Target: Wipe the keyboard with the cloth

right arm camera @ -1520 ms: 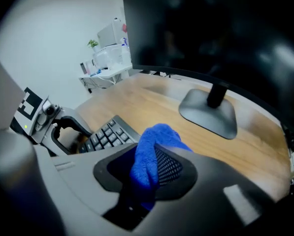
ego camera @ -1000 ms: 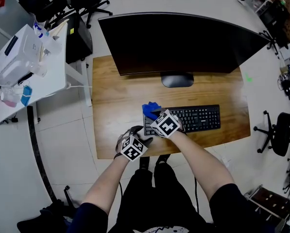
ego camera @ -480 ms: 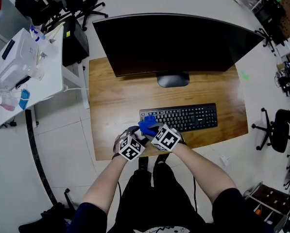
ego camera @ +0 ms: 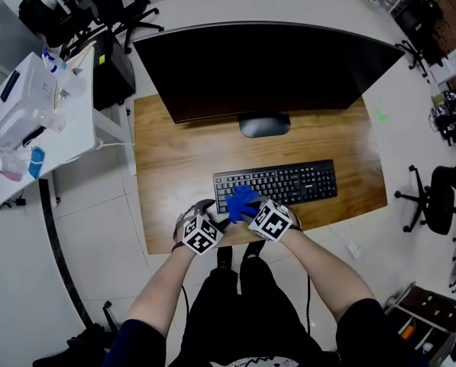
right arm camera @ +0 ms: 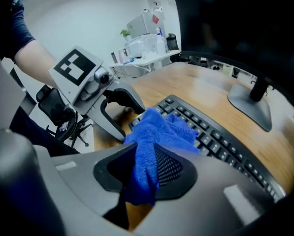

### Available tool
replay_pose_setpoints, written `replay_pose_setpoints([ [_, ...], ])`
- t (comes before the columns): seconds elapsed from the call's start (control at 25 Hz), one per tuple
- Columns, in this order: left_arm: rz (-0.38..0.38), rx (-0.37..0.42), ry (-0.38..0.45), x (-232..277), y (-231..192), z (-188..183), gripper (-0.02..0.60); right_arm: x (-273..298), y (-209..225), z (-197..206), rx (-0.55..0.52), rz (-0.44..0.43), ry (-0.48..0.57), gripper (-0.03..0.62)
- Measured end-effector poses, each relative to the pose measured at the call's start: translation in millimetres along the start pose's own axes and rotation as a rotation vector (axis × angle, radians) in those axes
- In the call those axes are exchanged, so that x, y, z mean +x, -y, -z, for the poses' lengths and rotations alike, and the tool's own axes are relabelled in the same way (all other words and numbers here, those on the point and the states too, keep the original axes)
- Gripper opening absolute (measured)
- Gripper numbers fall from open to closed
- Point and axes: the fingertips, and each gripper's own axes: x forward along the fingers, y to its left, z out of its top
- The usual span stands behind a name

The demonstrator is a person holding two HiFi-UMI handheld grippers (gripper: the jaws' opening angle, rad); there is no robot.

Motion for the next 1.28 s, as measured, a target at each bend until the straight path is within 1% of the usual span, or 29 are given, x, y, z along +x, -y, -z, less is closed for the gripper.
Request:
replay_pose_setpoints([
  [0.44, 0.004, 0.014, -0.017, 0, -1, 2, 0.304, -65, 69, 87, 0.131, 0.160, -0.051, 0.106],
  [0.6, 0.001, 0.012, -0.017, 0, 0, 2, 0.302, -89, 93, 119, 0.200, 0.220, -0.069, 0.106],
  [0.72, 0.004, 0.014, -0.019, 0, -2, 2, 0.302, -103, 110, 137, 0.256, 0.258, -0.080, 0.106],
  [0.84, 0.007, 0.016, -0.018, 1, 1, 0, 0.302, -115, 119, 145, 0.279, 0.287, -0.089, 0.106],
  [0.92, 0.009, 0.015, -0.018, 1, 3, -1, 0.302, -120, 119, 138, 0.285, 0.293, -0.064, 0.106],
  [1.0, 0.009, 0.018, -0.016, 1, 1, -1, 0.302, -122, 115, 116, 0.281, 0.283, -0.009, 0.106],
  [1.12, 0.009, 0.016, -0.013, 0, -1, 2, 0.302, -116, 96, 65, 0.225, 0.239, 0.079, 0.106],
  [1.28, 0.009, 0.017, -0.019, -1, 0, 3, 0.302, -84, 55, -6, 0.111, 0.139, 0.152, 0.106],
])
